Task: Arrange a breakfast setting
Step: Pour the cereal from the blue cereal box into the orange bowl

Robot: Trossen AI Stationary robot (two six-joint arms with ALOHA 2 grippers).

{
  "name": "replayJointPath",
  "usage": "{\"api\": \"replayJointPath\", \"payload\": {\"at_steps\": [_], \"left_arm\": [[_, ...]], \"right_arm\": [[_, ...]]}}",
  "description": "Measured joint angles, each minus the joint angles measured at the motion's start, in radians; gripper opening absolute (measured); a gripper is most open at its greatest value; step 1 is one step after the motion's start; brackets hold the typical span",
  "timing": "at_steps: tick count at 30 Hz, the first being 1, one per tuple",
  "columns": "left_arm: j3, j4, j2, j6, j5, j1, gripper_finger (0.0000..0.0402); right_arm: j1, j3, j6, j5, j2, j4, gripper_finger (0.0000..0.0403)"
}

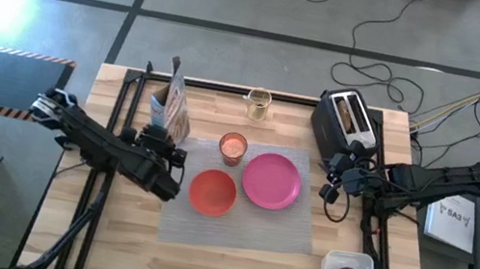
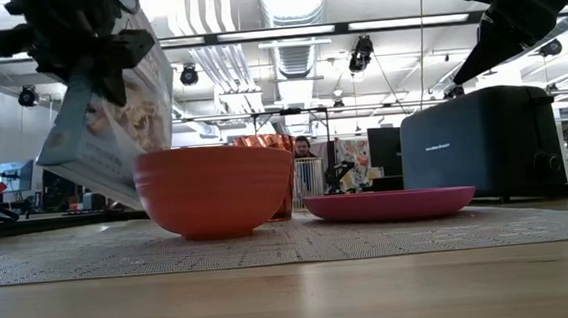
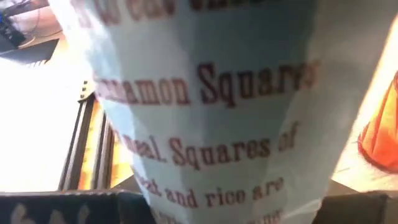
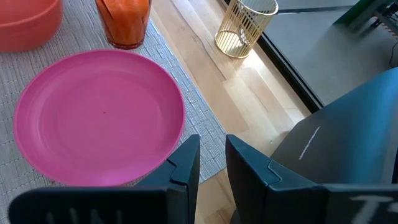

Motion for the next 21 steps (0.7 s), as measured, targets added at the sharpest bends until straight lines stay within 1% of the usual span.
{"api": "replayJointPath", "payload": {"at_steps": [3, 6, 10, 13, 16, 21], "left_arm": [[0.017, -0.004, -0.042, 0.102, 0.042, -0.016, 0.0150], [0.056, -0.002, -0.077, 0.209, 0.115, -0.044, 0.0150], [0.129, -0.002, -0.113, 0.296, 0.166, -0.090, 0.0149], [0.186, -0.003, -0.123, 0.323, 0.230, -0.127, 0.0149], [0.241, 0.001, -0.122, 0.330, 0.267, -0.164, 0.0149], [0.299, -0.001, -0.120, 0.329, 0.360, -0.217, 0.0149]], "right_arm": [[0.000, 0.000, 0.000, 0.000, 0.000, 0.000, 0.0068], [0.000, 0.000, 0.000, 0.000, 0.000, 0.000, 0.0068], [0.000, 0.000, 0.000, 0.000, 0.000, 0.000, 0.0068], [0.000, 0.000, 0.000, 0.000, 0.000, 0.000, 0.0068], [0.000, 0.000, 0.000, 0.000, 0.000, 0.000, 0.0068], [0.000, 0.000, 0.000, 0.000, 0.000, 0.000, 0.0068]]}}
